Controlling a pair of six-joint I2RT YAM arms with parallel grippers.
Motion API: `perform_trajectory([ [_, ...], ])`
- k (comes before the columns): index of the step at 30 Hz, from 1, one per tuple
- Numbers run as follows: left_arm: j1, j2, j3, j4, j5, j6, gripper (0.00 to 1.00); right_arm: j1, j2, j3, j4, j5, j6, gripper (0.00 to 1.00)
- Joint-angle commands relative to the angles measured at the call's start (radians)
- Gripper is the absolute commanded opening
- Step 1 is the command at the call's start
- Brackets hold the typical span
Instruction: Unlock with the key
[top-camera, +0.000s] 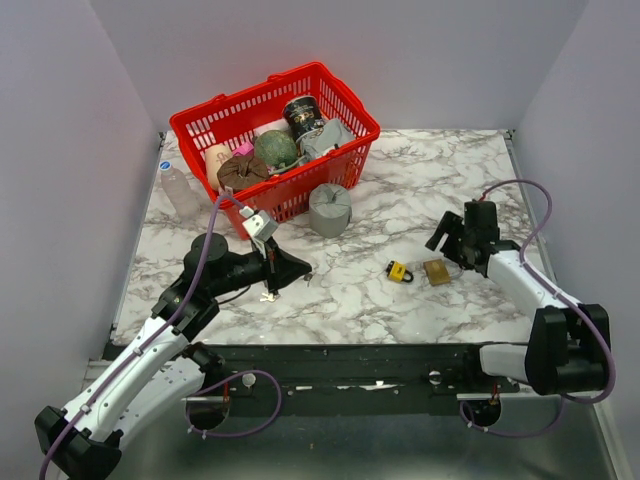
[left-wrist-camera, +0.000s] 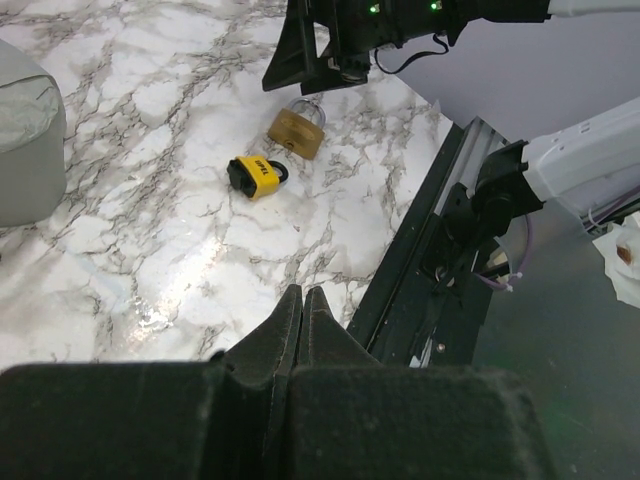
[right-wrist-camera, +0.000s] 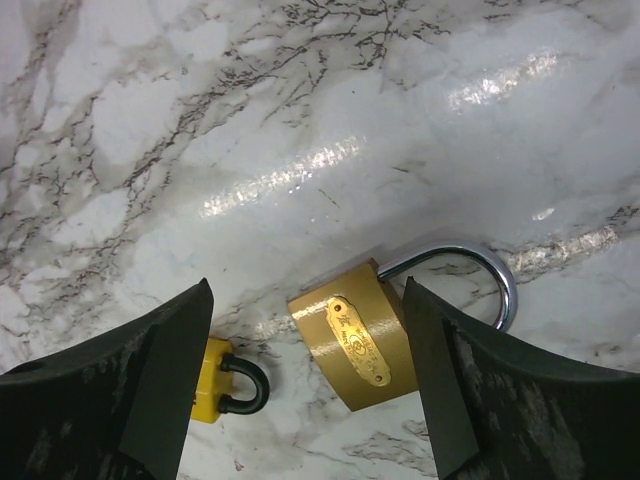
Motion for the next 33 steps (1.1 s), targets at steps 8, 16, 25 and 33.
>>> perform_trajectory([
  [8, 0.003, -0.008, 0.002, 0.0, 0.026, 0.004, 0.0, -0.004, 0.124, 0.065, -0.088, 0.069, -0.014, 0.84],
  [16, 0.007, -0.007, 0.002, -0.002, 0.018, 0.011, 0.0, 0.001, 0.196, 0.072, -0.035, -0.036, -0.014, 0.81],
  [25, 0.015, 0.004, 0.004, -0.005, 0.017, 0.013, 0.0, 0.074, 0.268, 0.125, 0.034, -0.087, 0.006, 0.73],
  [33, 0.017, 0.012, 0.002, -0.005, 0.018, 0.013, 0.0, 0.165, 0.356, 0.197, 0.03, -0.024, 0.006, 0.67],
])
